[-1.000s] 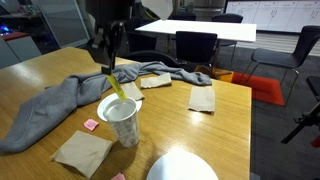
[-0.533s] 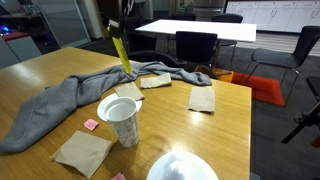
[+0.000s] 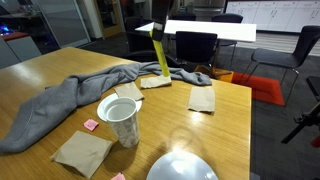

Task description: Take the marker out of the cup and put it on the table

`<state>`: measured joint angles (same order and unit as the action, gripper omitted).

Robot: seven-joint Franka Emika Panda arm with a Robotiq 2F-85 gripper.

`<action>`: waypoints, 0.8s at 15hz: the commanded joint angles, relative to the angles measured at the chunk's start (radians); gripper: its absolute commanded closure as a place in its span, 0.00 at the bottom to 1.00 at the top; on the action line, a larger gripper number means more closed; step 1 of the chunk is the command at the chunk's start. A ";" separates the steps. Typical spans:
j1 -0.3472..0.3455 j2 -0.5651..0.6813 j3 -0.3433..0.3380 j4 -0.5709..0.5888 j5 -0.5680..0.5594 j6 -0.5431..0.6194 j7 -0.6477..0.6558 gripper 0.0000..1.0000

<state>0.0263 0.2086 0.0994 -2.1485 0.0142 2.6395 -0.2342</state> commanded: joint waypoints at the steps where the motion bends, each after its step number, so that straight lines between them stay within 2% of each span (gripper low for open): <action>1: -0.025 -0.027 -0.001 -0.052 0.062 -0.063 -0.011 0.95; 7: -0.041 0.045 -0.006 -0.067 0.151 -0.161 0.017 0.95; 12: -0.027 0.181 -0.029 -0.015 0.137 -0.222 0.123 0.95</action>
<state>-0.0093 0.3122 0.0827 -2.2162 0.1531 2.4663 -0.1810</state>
